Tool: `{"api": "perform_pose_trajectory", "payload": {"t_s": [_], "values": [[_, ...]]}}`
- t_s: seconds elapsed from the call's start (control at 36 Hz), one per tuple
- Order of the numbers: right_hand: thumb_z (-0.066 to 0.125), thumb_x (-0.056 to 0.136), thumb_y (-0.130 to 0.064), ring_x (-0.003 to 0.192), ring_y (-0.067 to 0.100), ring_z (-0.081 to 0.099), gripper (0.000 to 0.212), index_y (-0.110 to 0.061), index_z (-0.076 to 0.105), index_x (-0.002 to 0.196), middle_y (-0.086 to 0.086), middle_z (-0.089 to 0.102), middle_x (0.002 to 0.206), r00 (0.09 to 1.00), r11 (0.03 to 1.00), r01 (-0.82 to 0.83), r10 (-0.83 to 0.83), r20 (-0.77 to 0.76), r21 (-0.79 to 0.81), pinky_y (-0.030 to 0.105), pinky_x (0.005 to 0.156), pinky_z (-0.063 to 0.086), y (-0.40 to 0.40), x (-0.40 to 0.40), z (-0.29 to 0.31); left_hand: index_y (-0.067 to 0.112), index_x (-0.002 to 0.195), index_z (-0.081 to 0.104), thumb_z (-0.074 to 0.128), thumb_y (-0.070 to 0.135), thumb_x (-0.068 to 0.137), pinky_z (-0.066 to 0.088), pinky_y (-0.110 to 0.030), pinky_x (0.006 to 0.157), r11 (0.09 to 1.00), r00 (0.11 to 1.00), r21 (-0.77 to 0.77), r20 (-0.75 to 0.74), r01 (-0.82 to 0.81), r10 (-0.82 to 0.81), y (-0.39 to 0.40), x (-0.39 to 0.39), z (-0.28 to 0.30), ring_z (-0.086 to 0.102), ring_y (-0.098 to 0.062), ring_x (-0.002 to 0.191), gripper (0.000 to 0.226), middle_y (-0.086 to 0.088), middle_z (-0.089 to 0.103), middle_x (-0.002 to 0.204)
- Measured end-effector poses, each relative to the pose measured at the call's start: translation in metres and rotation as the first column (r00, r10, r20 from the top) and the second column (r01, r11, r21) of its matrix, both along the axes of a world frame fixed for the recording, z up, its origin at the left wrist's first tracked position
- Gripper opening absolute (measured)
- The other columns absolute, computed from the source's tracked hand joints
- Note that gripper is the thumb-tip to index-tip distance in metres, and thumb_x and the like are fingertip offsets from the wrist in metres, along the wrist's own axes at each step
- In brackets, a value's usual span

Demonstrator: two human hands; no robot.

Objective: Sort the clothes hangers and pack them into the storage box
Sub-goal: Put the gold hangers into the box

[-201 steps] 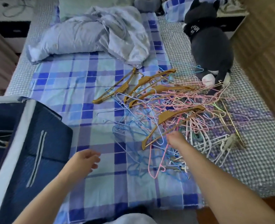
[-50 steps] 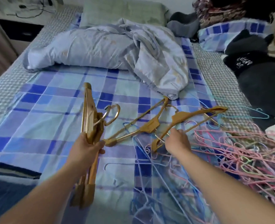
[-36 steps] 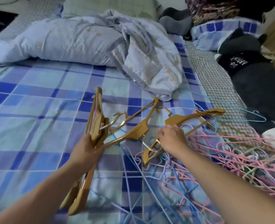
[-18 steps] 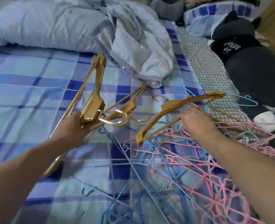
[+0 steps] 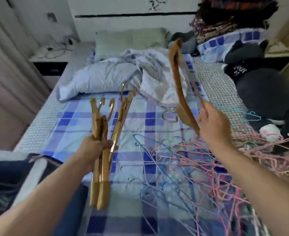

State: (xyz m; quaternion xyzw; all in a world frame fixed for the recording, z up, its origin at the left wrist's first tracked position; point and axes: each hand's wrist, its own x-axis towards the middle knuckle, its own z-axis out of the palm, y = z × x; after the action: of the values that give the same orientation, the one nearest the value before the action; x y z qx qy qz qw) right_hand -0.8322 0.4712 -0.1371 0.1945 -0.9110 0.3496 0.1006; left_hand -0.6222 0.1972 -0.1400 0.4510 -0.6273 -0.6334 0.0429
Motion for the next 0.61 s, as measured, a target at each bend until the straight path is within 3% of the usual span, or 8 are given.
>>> {"api": "perform_pose_trajectory", "payload": {"t_s": [0.06, 0.11, 0.14, 0.22, 0.25, 0.36, 0.53, 0.61], "values": [[0.037, 0.106, -0.03, 0.072, 0.028, 0.055, 0.016, -0.03, 0.053, 0.108, 0.004, 0.057, 0.08, 0.992, 0.961, -0.004, 0.039, 0.122, -0.276, 0.047, 0.065, 0.053, 0.007, 0.031, 0.035, -0.011, 0.105, 0.06, 0.064, -0.003, 0.091, 0.051, -0.032, 0.044, 0.996, 0.999, 0.082, -0.02, -0.027, 0.028, 0.024, 0.035, 0.034, 0.057, -0.025, 0.041, 0.017, -0.013, 0.066, 0.056], [0.038, 0.107, -0.026, 0.062, 0.018, 0.04, 0.017, -0.02, 0.053, 0.103, -0.006, 0.042, 0.07, 0.974, 0.854, 0.042, 0.081, 0.212, -0.519, 0.044, 0.056, 0.043, 0.019, 0.063, 0.069, -0.006, 0.091, 0.064, 0.062, -0.003, 0.092, 0.051, -0.035, 0.052, 0.984, 0.997, 0.17, -0.058, -0.045, 0.056, 0.049, 0.068, 0.068, 0.057, -0.026, 0.045, 0.004, -0.016, 0.065, 0.058], [0.039, 0.107, -0.023, 0.055, 0.015, 0.031, 0.019, -0.011, 0.054, 0.106, -0.008, 0.035, 0.064, 0.942, 0.753, 0.096, 0.143, 0.304, -0.651, 0.039, 0.048, 0.031, 0.025, 0.075, 0.084, -0.004, 0.083, 0.068, 0.061, -0.004, 0.092, 0.052, -0.036, 0.055, 0.977, 0.995, 0.207, -0.073, -0.046, 0.062, 0.061, 0.085, 0.083, 0.057, -0.028, 0.047, 0.011, -0.019, 0.065, 0.062], [0.046, 0.102, -0.022, 0.039, 0.006, 0.018, 0.017, -0.017, 0.061, 0.107, -0.008, 0.023, 0.052, 0.655, 0.36, 0.402, 0.529, 0.54, -0.842, 0.018, 0.04, 0.013, 0.043, 0.109, 0.115, -0.003, 0.087, 0.069, 0.059, -0.006, 0.092, 0.056, -0.04, 0.055, 0.951, 0.984, 0.308, -0.16, -0.021, 0.074, 0.093, 0.125, 0.116, 0.062, -0.031, 0.052, 0.012, -0.024, 0.067, 0.072], [0.048, 0.1, -0.023, 0.037, 0.004, 0.018, 0.015, -0.021, 0.063, 0.101, -0.009, 0.023, 0.051, 0.557, 0.321, 0.47, 0.615, 0.558, -0.822, 0.016, 0.036, 0.012, 0.045, 0.124, 0.123, -0.003, 0.094, 0.066, 0.059, -0.007, 0.092, 0.057, -0.041, 0.056, 0.948, 0.981, 0.318, -0.174, -0.021, 0.08, 0.103, 0.138, 0.127, 0.065, -0.032, 0.055, 0.008, -0.025, 0.069, 0.076], [0.047, 0.104, -0.025, 0.044, 0.005, 0.018, 0.027, -0.023, 0.063, 0.084, -0.009, 0.027, 0.053, 0.392, 0.483, 0.47, 0.635, 0.665, -0.739, 0.024, 0.044, 0.006, 0.025, 0.182, 0.134, 0.0, 0.108, 0.059, 0.061, -0.003, 0.093, 0.058, -0.043, 0.063, 0.937, 0.973, 0.35, -0.216, -0.001, 0.082, 0.134, 0.173, 0.154, 0.072, -0.034, 0.073, 0.015, -0.029, 0.071, 0.093], [0.039, 0.106, -0.013, 0.038, 0.005, 0.017, 0.024, -0.009, 0.057, 0.121, -0.005, 0.021, 0.052, 0.224, 0.585, 0.505, 0.622, 0.751, -0.635, 0.013, 0.035, 0.015, -0.018, 0.246, 0.125, -0.003, 0.116, 0.06, 0.066, -0.002, 0.089, 0.058, -0.047, 0.075, 0.922, 0.954, 0.387, -0.285, 0.027, 0.092, 0.169, 0.212, 0.182, 0.07, -0.035, 0.08, 0.028, -0.028, 0.069, 0.097], [0.038, 0.105, -0.012, 0.037, 0.007, 0.021, 0.02, -0.011, 0.057, 0.112, -0.003, 0.028, 0.051, 0.252, 0.68, 0.464, 0.513, 0.821, -0.567, 0.014, 0.037, 0.015, -0.033, 0.272, 0.122, -0.003, 0.12, 0.059, 0.07, 0.0, 0.08, 0.061, -0.046, 0.069, 0.93, 0.942, 0.366, -0.324, 0.042, 0.085, 0.173, 0.233, 0.194, 0.072, -0.035, 0.078, 0.041, -0.028, 0.07, 0.093]]}}
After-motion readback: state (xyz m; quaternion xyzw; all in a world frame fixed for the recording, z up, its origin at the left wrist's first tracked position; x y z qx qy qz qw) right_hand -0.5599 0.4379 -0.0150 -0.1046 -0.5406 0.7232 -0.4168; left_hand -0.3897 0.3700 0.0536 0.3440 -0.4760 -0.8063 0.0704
